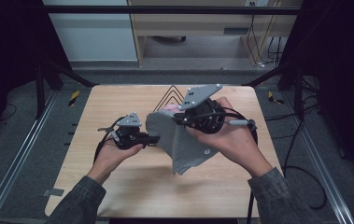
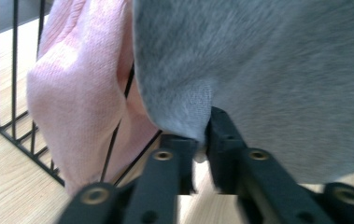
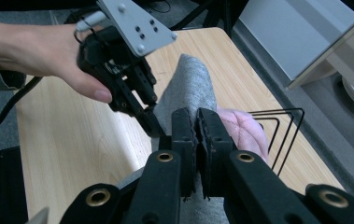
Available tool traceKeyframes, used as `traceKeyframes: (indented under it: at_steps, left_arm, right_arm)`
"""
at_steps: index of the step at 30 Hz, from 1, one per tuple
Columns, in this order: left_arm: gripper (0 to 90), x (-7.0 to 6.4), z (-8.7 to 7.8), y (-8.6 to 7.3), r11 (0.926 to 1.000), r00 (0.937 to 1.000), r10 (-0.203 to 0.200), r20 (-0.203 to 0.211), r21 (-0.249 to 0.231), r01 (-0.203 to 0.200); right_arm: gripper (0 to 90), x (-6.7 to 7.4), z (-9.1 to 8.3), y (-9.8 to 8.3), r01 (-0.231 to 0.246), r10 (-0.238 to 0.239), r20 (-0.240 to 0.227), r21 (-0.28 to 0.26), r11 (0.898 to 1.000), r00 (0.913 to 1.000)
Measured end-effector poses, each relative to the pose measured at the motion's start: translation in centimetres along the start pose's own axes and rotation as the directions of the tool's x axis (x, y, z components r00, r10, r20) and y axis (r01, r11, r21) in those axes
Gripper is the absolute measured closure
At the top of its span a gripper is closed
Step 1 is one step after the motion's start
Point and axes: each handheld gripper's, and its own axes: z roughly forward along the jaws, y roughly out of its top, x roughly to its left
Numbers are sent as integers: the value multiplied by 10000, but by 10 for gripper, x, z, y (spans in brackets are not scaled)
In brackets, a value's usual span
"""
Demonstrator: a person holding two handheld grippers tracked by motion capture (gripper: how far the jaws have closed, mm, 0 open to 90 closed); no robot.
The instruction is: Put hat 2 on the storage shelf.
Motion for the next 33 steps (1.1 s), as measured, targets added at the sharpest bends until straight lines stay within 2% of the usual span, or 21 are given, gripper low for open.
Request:
traceKeyframes:
  at_steps: [5, 10, 14, 19, 22, 23, 24, 28, 33]
  left_arm:
    - [861, -4, -4, 3, 9997, 9998, 193, 30, 167, -193]
    - [863, -10, -15, 11, 9989, 9992, 378, -121, 284, -375]
    - [865, -11, -29, 26, 9973, 9973, 621, -394, 429, -604]
    - [867, -11, -49, 53, 9956, 9941, 822, -703, 505, -787]
    - [873, -11, -52, 63, 9938, 9920, 946, -836, 664, -892]
    - [873, -10, -53, 65, 9951, 9925, 841, -890, 596, -790]
    - [874, -10, -53, 66, 9960, 9933, 770, -867, 514, -727]
    - [873, -11, -57, 72, 9950, 9918, 909, -898, 502, -866]
    - [873, -14, -61, 78, 9938, 9905, 1039, -903, 481, -998]
  right_arm:
    - [862, -8, -2, -10, -246, 244, 164, 105, 9996, 9996]
    - [863, -18, -4, -18, -546, 541, 359, 120, 9984, 9979]
    - [866, -26, -8, -22, -820, 819, 578, -18, 9966, 9950]
    - [898, -40, -13, -26, -1284, 1310, 786, -372, 9910, 9883]
    - [900, -47, -10, -29, -1537, 1571, 741, -494, 9869, 9848]
    - [900, -48, -8, -31, -1535, 1571, 751, -512, 9868, 9847]
    - [900, -49, -6, -32, -1561, 1600, 804, -518, 9864, 9838]
    - [900, -51, -2, -36, -1662, 1702, 828, -536, 9846, 9819]
    - [900, -53, -4, -36, -1798, 1848, 766, -687, 9813, 9798]
